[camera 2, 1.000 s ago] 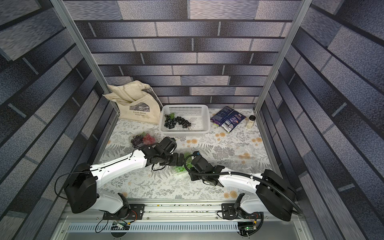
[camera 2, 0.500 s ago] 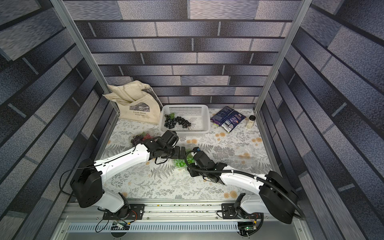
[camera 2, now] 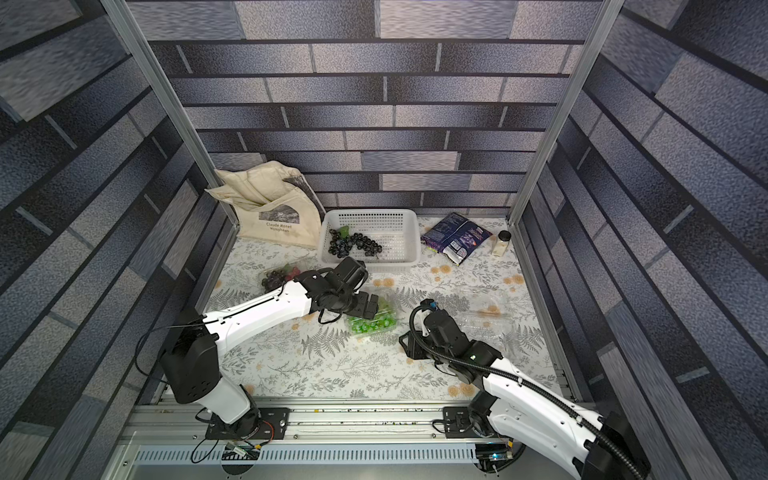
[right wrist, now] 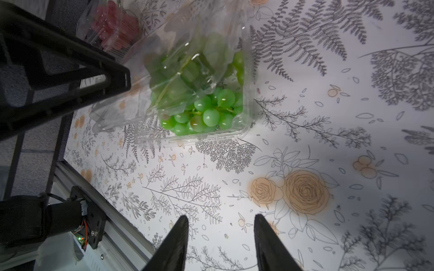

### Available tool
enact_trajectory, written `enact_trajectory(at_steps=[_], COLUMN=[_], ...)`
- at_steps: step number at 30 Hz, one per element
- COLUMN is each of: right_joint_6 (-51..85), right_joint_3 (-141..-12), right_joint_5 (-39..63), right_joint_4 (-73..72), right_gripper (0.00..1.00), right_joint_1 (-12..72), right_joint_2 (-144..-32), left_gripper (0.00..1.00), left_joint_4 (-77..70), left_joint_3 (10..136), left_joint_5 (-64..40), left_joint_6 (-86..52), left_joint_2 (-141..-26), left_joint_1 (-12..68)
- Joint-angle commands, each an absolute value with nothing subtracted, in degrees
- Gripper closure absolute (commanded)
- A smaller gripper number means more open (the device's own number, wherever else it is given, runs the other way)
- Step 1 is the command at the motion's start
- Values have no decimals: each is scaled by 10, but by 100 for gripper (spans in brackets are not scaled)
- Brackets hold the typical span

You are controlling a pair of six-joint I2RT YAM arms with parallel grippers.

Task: Pack grapes into containers
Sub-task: Adjust the packing box at the center of the board, then close the packing box at the center of the board.

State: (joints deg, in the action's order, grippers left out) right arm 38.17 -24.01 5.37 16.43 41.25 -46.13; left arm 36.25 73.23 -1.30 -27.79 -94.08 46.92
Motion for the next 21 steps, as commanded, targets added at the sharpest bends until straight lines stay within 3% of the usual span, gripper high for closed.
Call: enact_trajectory(at_steps=[1,12,21], right_joint_6=[409,475,504], right_joint_3=[-216,-162,-152], right_joint_5=[112,225,257], right_joint_4=[136,-31,-166], right_gripper=[52,47,48], right_joint_1=[376,265,243], right_joint_2=[-451,-480,-573], left_gripper=[0,0,0], left_joint_4=[406,435,431], left_joint_3=[760,766,747], left_joint_5=[16,42,34], left_joint_6=[-237,-209,-209], left_joint_2=[-960,-984,-983], left_joint_1=[488,504,503])
